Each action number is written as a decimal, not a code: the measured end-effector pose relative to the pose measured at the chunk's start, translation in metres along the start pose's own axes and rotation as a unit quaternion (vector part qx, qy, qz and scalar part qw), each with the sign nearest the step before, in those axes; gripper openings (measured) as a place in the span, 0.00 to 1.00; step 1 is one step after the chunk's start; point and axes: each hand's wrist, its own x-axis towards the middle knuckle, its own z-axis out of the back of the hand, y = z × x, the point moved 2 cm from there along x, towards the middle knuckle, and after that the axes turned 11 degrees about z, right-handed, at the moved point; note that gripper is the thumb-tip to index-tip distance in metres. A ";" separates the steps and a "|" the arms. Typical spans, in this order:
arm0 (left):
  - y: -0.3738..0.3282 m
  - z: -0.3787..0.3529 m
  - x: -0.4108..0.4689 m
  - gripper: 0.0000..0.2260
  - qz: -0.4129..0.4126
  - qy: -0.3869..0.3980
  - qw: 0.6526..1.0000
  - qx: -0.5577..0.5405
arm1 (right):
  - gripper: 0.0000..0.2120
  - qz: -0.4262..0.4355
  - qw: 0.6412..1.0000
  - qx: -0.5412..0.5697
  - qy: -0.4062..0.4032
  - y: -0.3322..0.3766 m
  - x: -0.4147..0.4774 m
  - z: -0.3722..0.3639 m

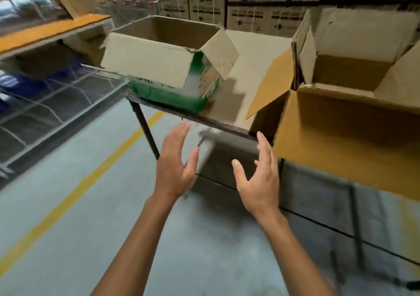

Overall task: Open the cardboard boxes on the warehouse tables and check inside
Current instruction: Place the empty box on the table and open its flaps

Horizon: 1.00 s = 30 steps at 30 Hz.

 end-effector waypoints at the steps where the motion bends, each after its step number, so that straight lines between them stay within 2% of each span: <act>1: 0.013 0.015 -0.007 0.23 0.005 -0.003 1.000 0.012 | 0.35 0.001 1.000 0.008 0.005 0.007 -0.007 -0.015; 9: 0.095 0.090 -0.023 0.24 0.079 -0.007 0.993 0.087 | 0.34 0.014 0.995 0.043 0.091 0.041 -0.025 -0.115; 14: 0.126 0.109 0.015 0.24 0.085 -0.030 0.991 0.102 | 0.28 0.067 0.995 0.070 0.033 0.048 0.015 -0.144; 20: 0.140 0.112 0.125 0.23 0.042 -0.067 0.993 0.091 | 0.21 0.097 0.993 0.053 -0.031 0.032 0.115 -0.166; 26: 0.120 0.059 0.247 0.18 -0.014 -0.024 0.994 0.108 | 0.16 0.097 0.994 0.011 -0.055 0.004 0.241 -0.197; 28: 0.114 0.035 0.281 0.18 -0.019 -0.011 0.993 0.112 | 0.19 0.095 0.995 -0.027 -0.025 -0.004 0.283 -0.208; 30: 0.116 0.015 0.312 0.20 0.013 -0.005 0.994 0.109 | 0.25 0.103 0.985 -0.115 0.076 -0.012 0.321 -0.219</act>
